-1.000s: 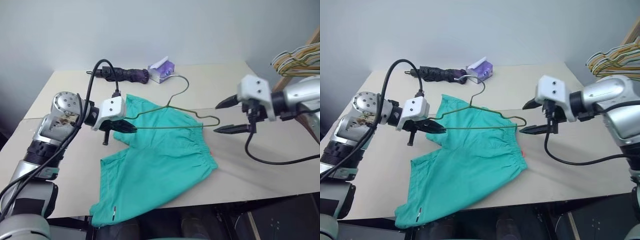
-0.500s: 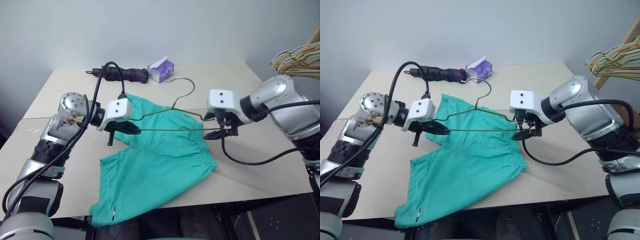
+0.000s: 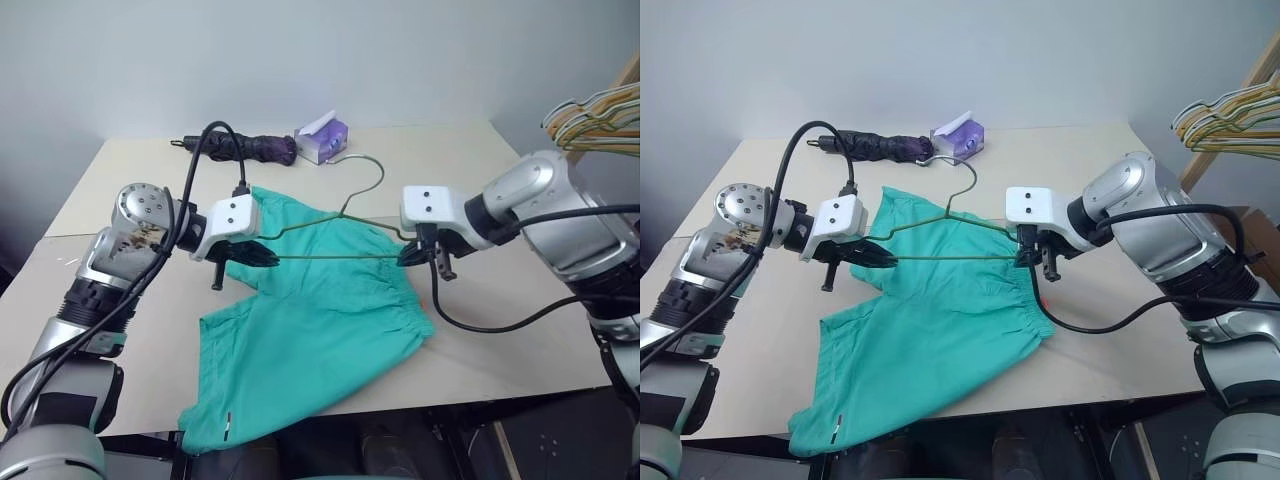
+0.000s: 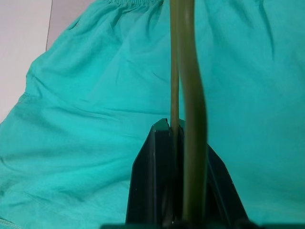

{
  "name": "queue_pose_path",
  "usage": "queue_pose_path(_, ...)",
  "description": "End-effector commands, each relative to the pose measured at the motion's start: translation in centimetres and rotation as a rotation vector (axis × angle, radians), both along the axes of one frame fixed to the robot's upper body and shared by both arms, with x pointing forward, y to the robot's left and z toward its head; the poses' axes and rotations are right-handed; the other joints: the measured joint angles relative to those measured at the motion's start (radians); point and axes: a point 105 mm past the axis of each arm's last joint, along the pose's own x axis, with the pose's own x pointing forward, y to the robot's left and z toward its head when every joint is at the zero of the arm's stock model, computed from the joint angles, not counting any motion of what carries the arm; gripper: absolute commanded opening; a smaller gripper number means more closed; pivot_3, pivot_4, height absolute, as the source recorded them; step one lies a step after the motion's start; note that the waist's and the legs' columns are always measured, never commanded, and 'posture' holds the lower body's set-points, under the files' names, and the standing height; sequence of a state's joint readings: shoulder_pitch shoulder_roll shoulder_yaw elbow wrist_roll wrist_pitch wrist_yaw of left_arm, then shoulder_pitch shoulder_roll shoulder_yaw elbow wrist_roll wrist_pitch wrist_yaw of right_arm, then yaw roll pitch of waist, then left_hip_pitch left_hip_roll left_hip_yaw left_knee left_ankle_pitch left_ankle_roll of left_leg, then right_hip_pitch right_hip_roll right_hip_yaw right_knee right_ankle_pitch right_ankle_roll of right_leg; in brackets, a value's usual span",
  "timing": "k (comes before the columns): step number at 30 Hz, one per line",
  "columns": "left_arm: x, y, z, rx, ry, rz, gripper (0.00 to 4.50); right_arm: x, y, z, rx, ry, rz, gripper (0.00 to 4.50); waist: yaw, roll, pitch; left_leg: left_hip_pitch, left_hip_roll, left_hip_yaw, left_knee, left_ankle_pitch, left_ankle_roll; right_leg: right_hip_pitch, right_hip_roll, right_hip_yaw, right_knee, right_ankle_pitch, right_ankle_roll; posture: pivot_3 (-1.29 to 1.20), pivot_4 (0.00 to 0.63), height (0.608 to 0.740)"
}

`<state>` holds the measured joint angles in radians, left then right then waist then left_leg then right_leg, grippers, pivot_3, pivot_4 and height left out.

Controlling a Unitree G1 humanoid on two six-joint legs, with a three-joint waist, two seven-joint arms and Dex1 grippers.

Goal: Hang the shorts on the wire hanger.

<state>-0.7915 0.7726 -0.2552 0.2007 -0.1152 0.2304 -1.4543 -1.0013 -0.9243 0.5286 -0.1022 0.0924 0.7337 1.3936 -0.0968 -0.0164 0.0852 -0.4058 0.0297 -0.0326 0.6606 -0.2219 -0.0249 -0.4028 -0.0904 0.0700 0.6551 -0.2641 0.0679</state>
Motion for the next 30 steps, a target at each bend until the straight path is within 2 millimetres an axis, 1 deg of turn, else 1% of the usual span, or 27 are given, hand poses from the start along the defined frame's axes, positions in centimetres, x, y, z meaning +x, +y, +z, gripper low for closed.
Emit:
queue_pose_path(1,-0.1,-0.6,1.4,-0.049,-0.046,-0.058,0.69,-0.4,-0.3,1.7,0.046,-0.046,0.003,0.0,0.0,0.0,0.0,0.0,0.0,0.0,0.0,0.0,0.0,0.0,0.0,0.0,0.0,0.0,0.0,-0.05,0.026,0.74)
queue_pose_path(3,-0.4,-0.4,2.1,-0.101,-0.055,-0.097,1.27,-0.6,-1.1,1.3,0.046,-0.036,-0.018,0.0,0.0,0.0,0.0,0.0,0.0,0.0,0.0,0.0,0.0,0.0,0.0,0.0,0.0,0.0,0.0,-0.05,0.03,0.74)
queue_pose_path(7,0.4,0.4,3.2,-0.216,-0.072,-0.062,2.52,-1.6,-2.8,0.3,0.071,0.019,-0.07,0.0,0.001,0.0,0.0,0.0,0.0,0.0,0.0,0.0,0.0,0.0,0.0,0.0,0.0,0.0,0.0,-0.06,0.042,0.74)
queue_pose_path(8,0.5,0.7,3.6,-0.253,-0.073,-0.048,2.91,-1.9,-3.4,0.0,0.081,0.037,-0.087,0.0,0.001,0.0,0.0,0.0,0.0,0.0,0.0,0.0,0.0,0.0,0.0,0.0,-0.001,0.0,0.0,-0.06,0.045,0.74)
queue_pose_path(9,0.6,0.9,3.9,-0.278,-0.073,-0.036,3.15,-2.2,-3.8,-0.2,0.087,0.051,-0.101,0.0,0.001,0.0,0.0,0.0,0.0,0.0,0.0,0.0,0.0,0.0,0.0,0.0,-0.001,0.0,0.0,-0.06,0.048,0.74)
queue_pose_path(11,0.7,1.3,4.4,-0.314,-0.074,-0.012,3.78,-2.7,-4.8,-0.7,0.098,0.082,-0.142,0.0,0.001,0.0,0.0,0.0,0.0,0.0,0.0,0.0,0.0,0.0,0.0,0.0,-0.001,0.0,0.0,-0.06,0.051,0.74)
queue_pose_path(12,0.8,1.7,4.6,-0.338,-0.072,0.012,4.03,-2.9,-5.5,-1.0,0.122,0.105,-0.184,0.0,0.0,0.0,0.0,0.0,0.0,0.0,0.0,0.0,0.0,0.0,0.0,0.0,-0.001,0.0,0.0,-0.06,0.053,0.74)
queue_pose_path(13,0.8,2.1,4.8,-0.365,-0.064,0.034,4.42,-3.2,-6.3,-1.3,0.143,0.13,-0.225,0.0,0.0,0.0,0.0,0.0,0.0,0.0,0.0,0.0,0.0,0.0,0.0,0.0,-0.001,0.0,0.0,-0.06,0.056,0.74)
queue_pose_path(14,0.7,2.4,5.1,-0.401,-0.054,0.06,4.49,-3.6,-7.1,-1.7,0.166,0.158,-0.267,0.0,0.0,0.0,0.0,0.0,0.0,0.0,0.0,0.0,0.0,0.0,0.0,0.0,-0.001,0.0,0.0,-0.06,0.057,0.74)
queue_pose_path(17,0.2,3.1,6.5,-0.53,-0.043,0.106,4.49,-4.9,-9.5,-3.1,0.234,0.239,-0.384,0.0,0.001,0.0,0.0,0.001,0.0,0.0,0.0,0.0,0.0,0.001,0.0,0.0,-0.001,0.0,0.0,-0.05,0.067,0.74)
queue_pose_path(18,-0.4,3.3,7.0,-0.568,-0.025,0.092,4.49,-5.4,-10.3,-3.6,0.267,0.283,-0.439,0.0,0.001,0.0,0.0,0.001,0.0,0.0,0.0,0.0,0.001,0.001,0.0,0.001,-0.001,0.0,0.0,-0.05,0.072,0.74)
queue_pose_path(21,-2.1,3.2,8.0,-0.626,0.014,0.045,4.49,-6.6,-12.0,-4.6,0.363,0.372,-0.555,0.0,0.002,-0.001,0.001,0.001,0.0,0.0,0.0,0.0,0.001,0.001,0.0,0.001,-0.001,0.0,0.0,-0.05,0.078,0.74)
queue_pose_path(23,-3.2,2.7,8.3,-0.62,0.02,0.011,4.49,-7.7,-13.4,-5.7,0.438,0.462,-0.646,0.0,0.007,-0.001,0.001,0.001,0.0,0.0,0.0,0.0,0.001,0.002,0.0,0.001,-0.001,0.0,0.0,-0.04,0.082,0.74)
queue_pose_path(25,-4.2,2.4,8.2,-0.593,0.037,-0.034,4.49,-8.8,-14.3,-6.4,0.516,0.565,-0.729,0.0,0.011,-0.001,0.001,0.005,0.0,0.0,0.0,0.0,0.001,0.006,0.0,0.001,-0.002,0.0,0.0,-0.04,0.084,0.74)
queue_pose_path(27,-4.9,2.1,8.1,-0.575,0.044,-0.057,4.49,-9.5,-15.1,-7.1,0.562,0.623,-0.791,0.0,0.016,-0.001,0.001,0.012,0.001,0.001,-0.002,-0.002,0.002,0.015,0.001,0.0,-0.007,-0.001,0.001,-0.04,0.084,0.74)
queue_pose_path(30,-5.4,1.7,8.1,-0.574,0.059,-0.075,4.49,-10.3,-16.0,-7.8,0.607,0.694,-0.861,0.0,0.022,-0.001,0.002,0.015,0.001,0.003,-0.002,-0.003,0.004,0.018,0.001,0.002,-0.008,-0.001,0.001,-0.03,0.083,0.74)
